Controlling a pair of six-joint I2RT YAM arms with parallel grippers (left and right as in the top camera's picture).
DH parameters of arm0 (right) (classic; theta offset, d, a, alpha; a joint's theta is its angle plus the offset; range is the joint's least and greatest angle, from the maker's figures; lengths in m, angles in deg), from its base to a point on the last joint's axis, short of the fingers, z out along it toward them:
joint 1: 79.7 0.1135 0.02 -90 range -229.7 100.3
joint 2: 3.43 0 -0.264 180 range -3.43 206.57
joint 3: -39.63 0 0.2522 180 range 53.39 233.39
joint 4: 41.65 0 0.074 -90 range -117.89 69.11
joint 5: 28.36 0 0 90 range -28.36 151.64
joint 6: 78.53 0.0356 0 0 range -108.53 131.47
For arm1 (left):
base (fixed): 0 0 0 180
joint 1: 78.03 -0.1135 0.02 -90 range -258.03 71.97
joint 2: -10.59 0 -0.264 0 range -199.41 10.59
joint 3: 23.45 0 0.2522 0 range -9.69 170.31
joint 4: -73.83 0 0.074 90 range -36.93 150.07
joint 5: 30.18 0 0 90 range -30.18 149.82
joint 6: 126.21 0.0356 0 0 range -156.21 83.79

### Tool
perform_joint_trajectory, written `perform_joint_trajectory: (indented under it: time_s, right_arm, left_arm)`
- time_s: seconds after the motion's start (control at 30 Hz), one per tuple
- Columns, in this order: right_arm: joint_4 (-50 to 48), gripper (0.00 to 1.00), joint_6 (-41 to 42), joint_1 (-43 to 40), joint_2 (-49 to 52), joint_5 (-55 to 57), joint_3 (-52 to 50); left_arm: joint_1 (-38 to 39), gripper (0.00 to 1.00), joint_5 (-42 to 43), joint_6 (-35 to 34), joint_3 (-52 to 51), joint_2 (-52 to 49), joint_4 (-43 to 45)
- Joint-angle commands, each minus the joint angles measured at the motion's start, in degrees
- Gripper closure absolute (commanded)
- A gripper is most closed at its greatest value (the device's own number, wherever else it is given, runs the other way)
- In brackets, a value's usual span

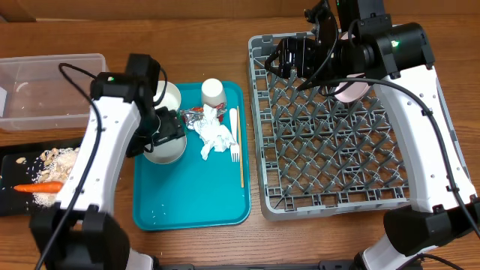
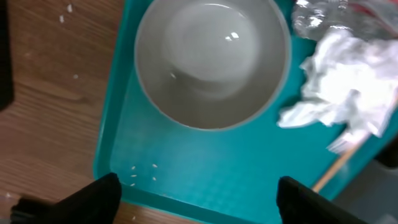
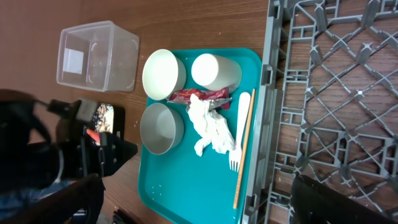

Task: Sort waste into correct bins and load items into the dishwasher rack
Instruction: 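Move the left gripper to the middle white bowl and grasp its rim, then slide the white bowl toward the front of the teal tray and release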

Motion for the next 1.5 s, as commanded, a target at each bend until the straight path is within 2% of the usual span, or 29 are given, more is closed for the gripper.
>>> perform_joint_trajectory:
  time_s: [0.0, 0.17, 0.47, 0.7, 0.87, 1.07, 1.13, 1.23, 1.27, 1.3, 1.47]
  right_arm:
    - [-0.3, 0.00, 0.0, -0.1, -0.8, 0.2, 0.7]
    - [-0.3, 0.00, 0.0, -0.1, -0.8, 0.2, 0.7]
    - [-0.3, 0.00, 0.0, -0.1, -0.8, 0.2, 0.7]
    - [-0.3, 0.00, 0.0, -0.1, -0.8, 0.2, 0.7]
    - [-0.3, 0.00, 0.0, -0.1, -0.8, 0.2, 0.7]
    - [-0.3, 0.00, 0.0, -0.1, -0.8, 0.2, 0.7]
    - [-0.3, 0.00, 0.0, -0.1, -0.8, 0.2, 0.7]
    - [-0.3, 0.00, 0.0, -0.1, -0.8, 0.2, 0.7]
    - [-0.3, 0.00, 0.0, -0.1, -0.8, 0.2, 0.7]
    - [-0.3, 0.00, 0.0, -0.1, -0.8, 0.2, 0.7]
    - [-0.3, 0.00, 0.0, -0.1, -0.8, 0.2, 0.7]
  left_arm:
    - [0.5, 0.23, -0.4, 4.2, -0.6, -3.0, 0.2]
    - [2.8, 0.15, 1.2, 9.9, -0.7, -6.9, 1.9]
    - [6.4, 0.15, 2.9, 14.3, -1.0, -14.0, 3.6]
    - [6.9, 0.15, 2.7, 14.4, -1.0, -18.0, 4.5]
    - [6.9, 0.29, 2.9, 14.2, -1.1, -19.8, 5.0]
    - [7.3, 0.58, 2.8, 13.5, -1.1, -19.8, 3.9]
    - [7.5, 0.64, 2.6, 12.7, -1.1, -19.8, 3.5]
    - [7.5, 0.82, 2.3, 12.7, -1.1, -19.8, 3.5]
    - [7.5, 0.92, 2.3, 12.6, -1.1, -19.8, 3.5]
    - [7.5, 0.96, 2.2, 11.9, -1.1, -19.8, 3.5]
    - [7.6, 0.95, 2.1, 9.8, -1.1, -19.8, 2.0]
